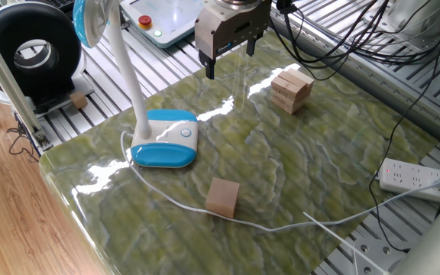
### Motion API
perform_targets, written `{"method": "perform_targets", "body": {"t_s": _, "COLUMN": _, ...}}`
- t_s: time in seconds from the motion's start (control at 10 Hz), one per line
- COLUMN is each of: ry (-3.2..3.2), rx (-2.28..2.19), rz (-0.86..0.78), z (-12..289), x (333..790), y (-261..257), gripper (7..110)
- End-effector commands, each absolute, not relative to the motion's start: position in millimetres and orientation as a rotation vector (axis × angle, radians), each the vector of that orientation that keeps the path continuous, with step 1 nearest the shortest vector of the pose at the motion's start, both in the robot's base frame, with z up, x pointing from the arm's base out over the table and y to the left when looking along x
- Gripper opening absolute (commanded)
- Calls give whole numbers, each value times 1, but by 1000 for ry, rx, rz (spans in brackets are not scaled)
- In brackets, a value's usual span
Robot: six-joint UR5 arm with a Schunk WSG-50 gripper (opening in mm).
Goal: Turn on the desk lamp by pressing the button
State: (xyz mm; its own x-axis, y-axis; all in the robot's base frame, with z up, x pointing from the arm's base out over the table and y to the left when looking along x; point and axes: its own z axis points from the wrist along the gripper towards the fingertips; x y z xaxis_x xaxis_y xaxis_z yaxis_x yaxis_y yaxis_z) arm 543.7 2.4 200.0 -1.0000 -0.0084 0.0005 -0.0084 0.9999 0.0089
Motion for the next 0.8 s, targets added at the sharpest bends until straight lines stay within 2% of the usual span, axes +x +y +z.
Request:
{"method": "perform_targets", "body": {"t_s": 0.0, "ry": -3118, "rx": 280, "rz": -149, "z": 200, "x": 540, "y": 26, "gripper": 109}}
{"method": "perform_targets", "body": {"t_s": 0.1, "ry": -3120, "rx": 280, "rz": -149, "z": 198, "x": 541, "y": 25, "gripper": 7}}
{"method": "perform_targets", "body": {"t_s": 0.7, "ry": -3108, "rx": 393, "rz": -123, "z": 196, "x": 540, "y": 22, "gripper": 7}}
